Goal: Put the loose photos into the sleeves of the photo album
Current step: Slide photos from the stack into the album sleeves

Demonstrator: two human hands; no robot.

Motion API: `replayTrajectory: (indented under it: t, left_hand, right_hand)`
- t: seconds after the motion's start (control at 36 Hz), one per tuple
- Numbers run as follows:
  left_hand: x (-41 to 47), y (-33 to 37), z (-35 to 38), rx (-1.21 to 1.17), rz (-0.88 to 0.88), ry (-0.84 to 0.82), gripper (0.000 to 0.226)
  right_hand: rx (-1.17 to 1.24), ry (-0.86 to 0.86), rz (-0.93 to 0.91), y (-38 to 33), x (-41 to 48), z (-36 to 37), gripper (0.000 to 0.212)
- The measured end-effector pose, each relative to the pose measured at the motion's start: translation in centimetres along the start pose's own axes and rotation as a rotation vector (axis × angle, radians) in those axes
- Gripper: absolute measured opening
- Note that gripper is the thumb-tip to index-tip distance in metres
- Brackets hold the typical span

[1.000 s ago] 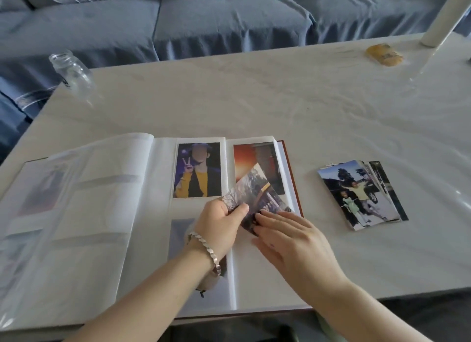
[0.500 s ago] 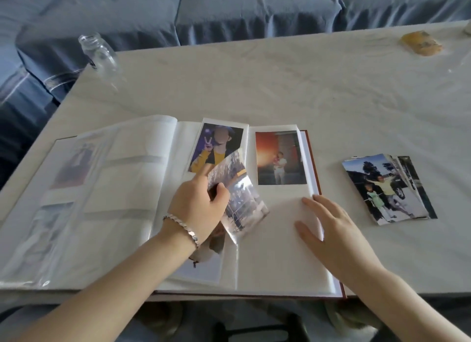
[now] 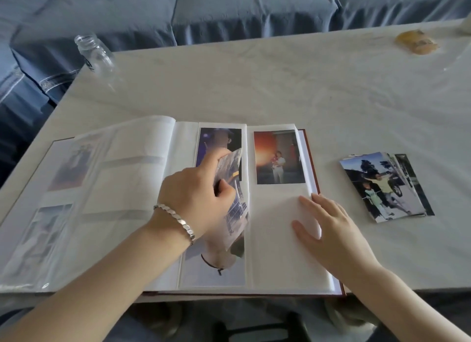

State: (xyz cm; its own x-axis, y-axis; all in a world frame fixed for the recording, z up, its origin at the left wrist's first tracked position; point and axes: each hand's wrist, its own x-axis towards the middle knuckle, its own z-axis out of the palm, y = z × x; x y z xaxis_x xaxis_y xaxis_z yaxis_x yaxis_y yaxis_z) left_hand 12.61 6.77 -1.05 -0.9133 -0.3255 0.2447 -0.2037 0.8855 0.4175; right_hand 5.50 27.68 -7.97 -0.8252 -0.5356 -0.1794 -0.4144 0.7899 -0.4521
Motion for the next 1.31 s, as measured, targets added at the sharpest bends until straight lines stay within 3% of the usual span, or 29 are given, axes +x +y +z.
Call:
replayTrajectory:
  t: [0.22,0.44,0.64,0.69,0.81,0.86,1.03,1.31]
  left_hand:
    - [-0.1,0.8,0.9,0.135,0.171,-0.064,0.038]
    - [0.3,-0.7,1.5,-0.027,-0.087,-0.105,0.044]
    - [-0.4,-2.1,2.7,-0.214,-0.212,-0.449,0.016]
    - [-0.6,-2.4,2.9,-0.247,-0.253,-0.503,0.025]
    - [-0.7,-2.6,2.5,-0.206,-0.337,-0.408,0.064]
    - [-0.8,-2.6,2.3,-0.141,-0.320,-0.373,0.069]
    - [-1.1,-2.8,2.1,-0.166,-0.234,-0.375,0.028]
    - [-0.6,-2.4,2.8,-0.231,-0.316,-0.542,0.019]
  right_hand:
    - [0.023,0.024,-0.012,0.1,-0.1,0.2,0.053]
    - [0.051,0.067,-0.019,0.5,0.0,0.5,0.053]
    - [0.046,0.068,-0.035,0.5,0.0,0.4,0.055]
    - [0.056,0.081,-0.039,0.6,-0.1,0.4,0.054]
    - [0.063,0.103,-0.044,0.9,0.1,0.7,0.054]
    - [0.073,0.127,-0.049,1.1,0.1,1.0,0.052]
    - [0.111,0.228,-0.129,2.4,0.5,2.0,0.043]
    - [0.228,0.246,-0.220,4.3,0.9,2.2,0.039]
